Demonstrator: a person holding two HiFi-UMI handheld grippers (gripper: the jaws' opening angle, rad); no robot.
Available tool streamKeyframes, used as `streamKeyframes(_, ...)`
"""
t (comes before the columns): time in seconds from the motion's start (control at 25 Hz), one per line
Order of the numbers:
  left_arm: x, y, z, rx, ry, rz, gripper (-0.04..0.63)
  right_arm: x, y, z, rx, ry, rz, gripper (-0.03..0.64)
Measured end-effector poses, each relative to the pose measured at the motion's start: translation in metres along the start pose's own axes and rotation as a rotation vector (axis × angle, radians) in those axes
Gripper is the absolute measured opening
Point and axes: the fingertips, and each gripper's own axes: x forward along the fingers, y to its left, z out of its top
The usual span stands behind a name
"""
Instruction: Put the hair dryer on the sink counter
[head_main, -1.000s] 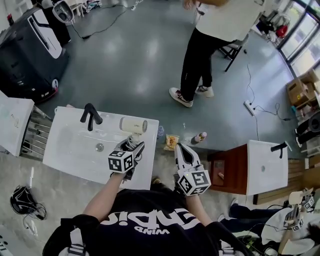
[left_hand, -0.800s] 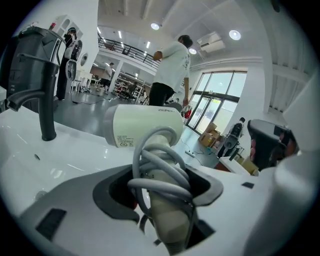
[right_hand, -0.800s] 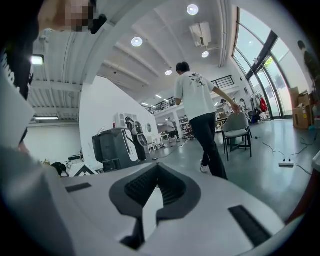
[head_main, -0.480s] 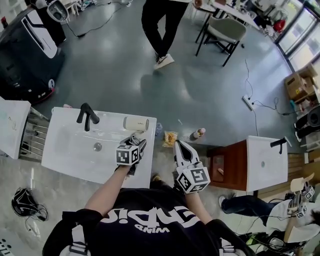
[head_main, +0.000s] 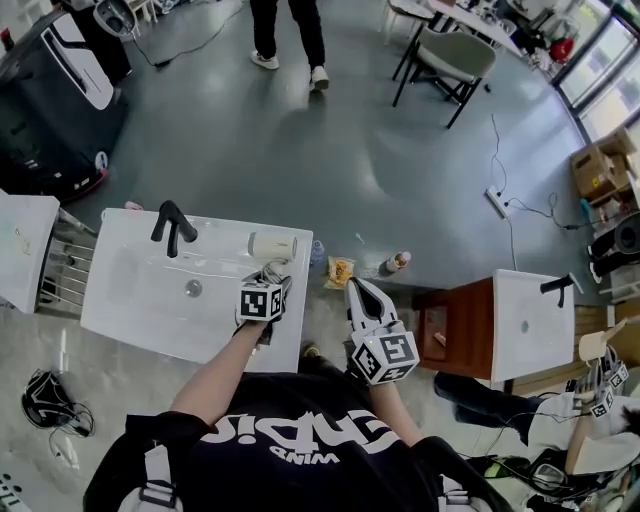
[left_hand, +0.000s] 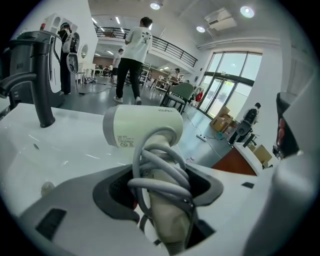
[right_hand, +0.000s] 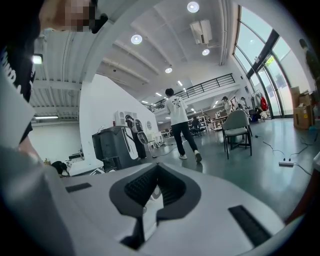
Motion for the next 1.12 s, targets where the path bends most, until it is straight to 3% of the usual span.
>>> streamKeyframes(0.48,0.009,-0.008,0.002,0.015,0.02,0.008,0.287,-0.005,-0.003,0.0,0.001,0.014,-0.008,0.014)
streamKeyframes(1.12,0.013,-0.015,0.0,0.039,0.071,0.084,0.287,-0.02,-0.009,-0.003,0.001,0.018,-0.031,0.014)
